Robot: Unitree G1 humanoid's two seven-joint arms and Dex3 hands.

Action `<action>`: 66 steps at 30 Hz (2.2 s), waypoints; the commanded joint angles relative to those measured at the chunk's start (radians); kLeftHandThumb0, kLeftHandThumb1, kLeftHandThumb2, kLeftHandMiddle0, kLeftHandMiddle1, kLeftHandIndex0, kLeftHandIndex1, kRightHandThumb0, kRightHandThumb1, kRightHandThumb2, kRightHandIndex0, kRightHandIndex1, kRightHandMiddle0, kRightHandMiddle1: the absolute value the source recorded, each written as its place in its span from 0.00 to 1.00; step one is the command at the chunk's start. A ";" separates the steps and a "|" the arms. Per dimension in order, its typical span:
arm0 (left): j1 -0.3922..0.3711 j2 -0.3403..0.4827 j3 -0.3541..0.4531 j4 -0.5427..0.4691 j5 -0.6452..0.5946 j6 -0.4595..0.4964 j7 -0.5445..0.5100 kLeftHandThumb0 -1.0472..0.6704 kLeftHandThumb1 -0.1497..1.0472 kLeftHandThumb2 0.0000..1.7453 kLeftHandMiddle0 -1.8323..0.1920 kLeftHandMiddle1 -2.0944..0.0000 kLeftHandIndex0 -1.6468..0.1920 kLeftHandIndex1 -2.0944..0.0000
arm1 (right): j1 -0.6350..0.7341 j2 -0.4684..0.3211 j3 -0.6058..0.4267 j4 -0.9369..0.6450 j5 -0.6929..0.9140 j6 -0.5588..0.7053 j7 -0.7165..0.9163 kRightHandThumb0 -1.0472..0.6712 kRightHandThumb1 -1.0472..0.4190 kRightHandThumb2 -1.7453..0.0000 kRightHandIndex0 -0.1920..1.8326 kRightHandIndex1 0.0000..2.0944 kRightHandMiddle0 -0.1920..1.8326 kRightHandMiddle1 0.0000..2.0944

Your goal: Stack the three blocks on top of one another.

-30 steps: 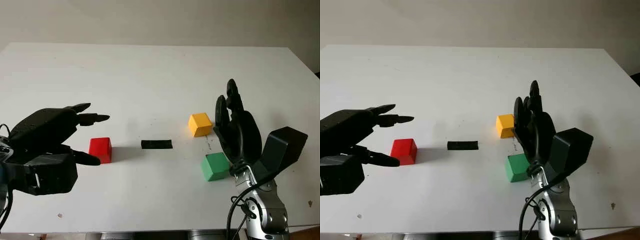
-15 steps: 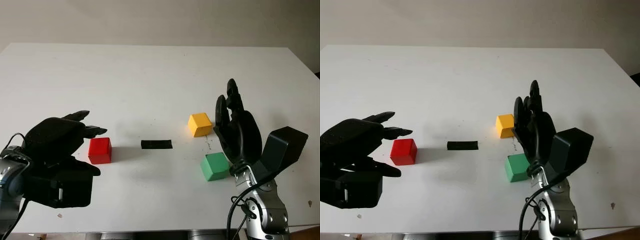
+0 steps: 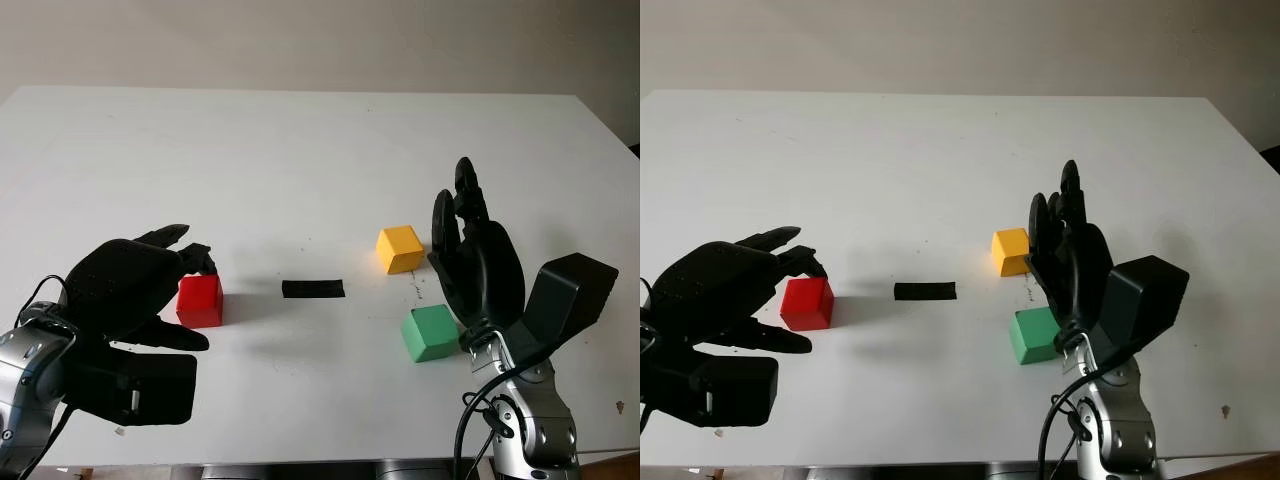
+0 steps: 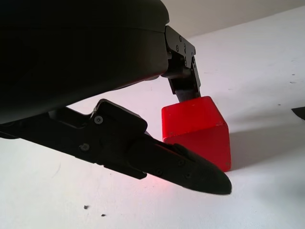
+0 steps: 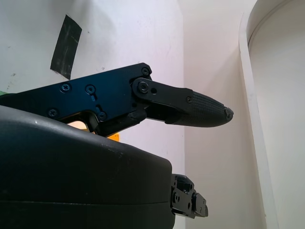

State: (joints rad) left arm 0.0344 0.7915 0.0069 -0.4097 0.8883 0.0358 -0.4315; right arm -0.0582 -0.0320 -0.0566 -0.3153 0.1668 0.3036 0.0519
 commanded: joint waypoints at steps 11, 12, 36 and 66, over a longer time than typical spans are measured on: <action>-0.004 -0.023 -0.016 0.025 0.065 -0.029 0.058 0.36 1.00 0.09 0.77 0.97 0.82 0.30 | 0.007 -0.003 -0.011 -0.022 0.012 -0.001 -0.002 0.23 0.00 0.66 0.00 0.00 0.00 0.00; -0.004 -0.025 -0.015 0.025 0.064 -0.028 0.059 0.37 1.00 0.08 0.77 0.97 0.83 0.29 | 0.008 -0.002 -0.012 -0.023 0.013 -0.001 -0.003 0.23 0.00 0.66 0.00 0.00 0.00 0.00; -0.322 -0.013 0.004 0.146 -0.329 -0.149 -0.043 0.32 0.99 0.04 0.72 0.97 0.71 0.35 | 0.006 0.001 0.005 -0.020 -0.008 0.002 -0.021 0.22 0.00 0.68 0.00 0.00 0.00 0.00; -0.381 -0.323 -0.348 0.091 0.008 0.181 -0.136 0.40 1.00 0.03 0.72 0.97 0.76 0.21 | 0.011 0.044 0.038 -0.021 -0.040 0.020 -0.073 0.26 0.00 0.69 0.00 0.00 0.00 0.00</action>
State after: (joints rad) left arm -0.3480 0.4748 -0.3378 -0.3024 0.8917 0.2148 -0.5671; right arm -0.0506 0.0094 -0.0163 -0.3231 0.1263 0.3200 -0.0188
